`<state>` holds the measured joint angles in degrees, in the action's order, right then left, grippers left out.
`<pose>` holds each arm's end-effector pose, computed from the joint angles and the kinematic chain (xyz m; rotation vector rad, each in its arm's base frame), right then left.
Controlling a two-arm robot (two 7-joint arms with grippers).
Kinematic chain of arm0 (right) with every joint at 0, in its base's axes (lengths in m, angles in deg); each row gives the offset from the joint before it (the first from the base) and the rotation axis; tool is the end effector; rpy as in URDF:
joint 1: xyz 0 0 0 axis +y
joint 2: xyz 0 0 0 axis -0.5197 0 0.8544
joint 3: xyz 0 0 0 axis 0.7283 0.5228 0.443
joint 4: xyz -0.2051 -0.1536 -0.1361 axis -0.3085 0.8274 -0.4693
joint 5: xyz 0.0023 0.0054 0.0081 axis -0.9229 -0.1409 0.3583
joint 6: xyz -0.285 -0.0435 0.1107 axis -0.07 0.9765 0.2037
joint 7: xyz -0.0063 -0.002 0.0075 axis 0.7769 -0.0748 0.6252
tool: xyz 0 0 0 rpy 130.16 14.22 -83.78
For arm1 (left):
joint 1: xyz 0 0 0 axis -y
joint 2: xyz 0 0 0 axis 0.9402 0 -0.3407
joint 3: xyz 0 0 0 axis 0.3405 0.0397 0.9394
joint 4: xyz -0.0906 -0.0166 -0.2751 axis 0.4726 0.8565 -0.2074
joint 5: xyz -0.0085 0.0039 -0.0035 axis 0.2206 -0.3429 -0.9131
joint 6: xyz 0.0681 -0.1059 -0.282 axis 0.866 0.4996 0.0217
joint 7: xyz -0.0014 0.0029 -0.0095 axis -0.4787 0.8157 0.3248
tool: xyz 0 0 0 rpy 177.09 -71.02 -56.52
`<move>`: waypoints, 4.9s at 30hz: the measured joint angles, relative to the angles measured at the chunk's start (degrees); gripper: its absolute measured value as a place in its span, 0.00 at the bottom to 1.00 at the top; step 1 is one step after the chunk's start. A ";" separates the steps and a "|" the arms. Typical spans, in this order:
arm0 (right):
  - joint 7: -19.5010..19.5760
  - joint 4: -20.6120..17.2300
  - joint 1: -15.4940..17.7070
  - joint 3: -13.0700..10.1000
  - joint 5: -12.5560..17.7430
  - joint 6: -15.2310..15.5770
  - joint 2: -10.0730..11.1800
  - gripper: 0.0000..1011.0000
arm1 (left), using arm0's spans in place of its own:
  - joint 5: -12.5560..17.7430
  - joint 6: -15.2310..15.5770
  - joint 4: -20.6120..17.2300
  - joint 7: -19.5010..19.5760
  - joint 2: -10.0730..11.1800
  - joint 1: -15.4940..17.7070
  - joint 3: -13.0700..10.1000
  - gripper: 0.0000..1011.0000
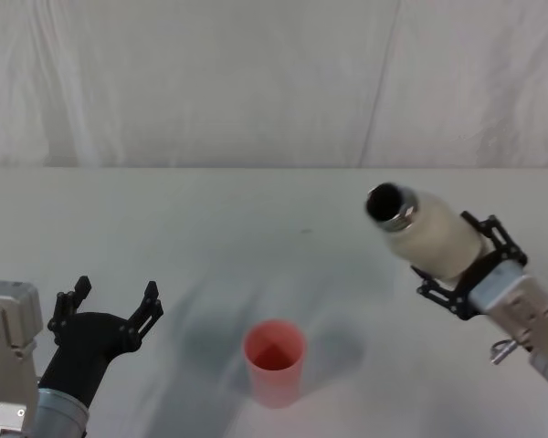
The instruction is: Grasp the thermos with one hand and pour water into the cup lid.
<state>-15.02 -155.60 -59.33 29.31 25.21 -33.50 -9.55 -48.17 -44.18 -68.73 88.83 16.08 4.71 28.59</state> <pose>0.3153 -0.0080 -0.2469 -0.3382 -0.6530 -1.0029 0.2530 0.0376 -0.2851 -0.0380 0.0139 1.4461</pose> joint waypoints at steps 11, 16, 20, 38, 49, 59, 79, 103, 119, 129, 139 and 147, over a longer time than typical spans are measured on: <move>-1.93 -1.07 3.54 -5.69 10.54 0.45 -1.45 0.94 | 0.00 0.00 0.00 0.00 0.00 0.00 0.00 0.99; -3.21 -1.34 4.89 -7.29 15.29 0.70 -2.09 0.94 | 0.00 0.00 0.00 0.00 0.00 0.00 0.00 0.99; -3.77 -1.13 5.23 -7.65 17.82 1.02 -2.62 0.94 | 0.00 0.00 0.00 0.00 0.00 0.00 0.00 0.99; -5.23 -0.27 7.00 -9.10 28.03 1.30 -3.87 0.94 | 0.00 0.00 0.00 0.00 0.00 0.00 0.00 0.99; -4.82 0.91 5.75 -8.20 30.41 3.87 -3.53 0.94 | 0.00 0.00 0.00 0.00 0.00 0.00 0.00 0.99; -6.25 6.70 0.22 -5.75 32.10 6.10 -3.83 0.94 | 0.00 0.00 0.00 0.00 0.00 0.00 0.00 0.99; -7.36 20.85 -8.87 -3.37 38.58 5.17 -6.39 0.94 | 0.00 0.00 0.00 0.00 0.00 0.00 -0.01 0.99; -5.86 23.87 -10.26 -2.01 36.51 1.85 -7.07 0.94 | 0.00 0.00 0.00 0.00 0.00 0.00 0.00 0.99; -5.98 23.91 -10.15 -2.05 36.35 1.65 -7.14 0.96 | 0.00 0.00 0.00 0.00 0.00 0.00 0.00 0.99; -6.03 23.89 -10.15 -2.05 36.38 1.66 -7.12 0.99 | 0.00 0.00 0.00 0.00 0.00 0.00 -0.01 0.99; -6.04 23.87 -10.16 -2.05 36.39 1.71 -7.11 0.99 | 0.00 0.00 0.00 0.00 0.00 0.00 0.00 0.99; -7.06 23.47 -10.03 -2.11 37.15 2.21 -6.87 0.99 | 0.00 0.00 0.00 0.00 0.00 0.00 0.00 0.99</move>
<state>-22.08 -132.13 -69.36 27.20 62.37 -31.29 -16.42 -48.17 -44.18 -68.73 88.83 16.08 4.71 28.58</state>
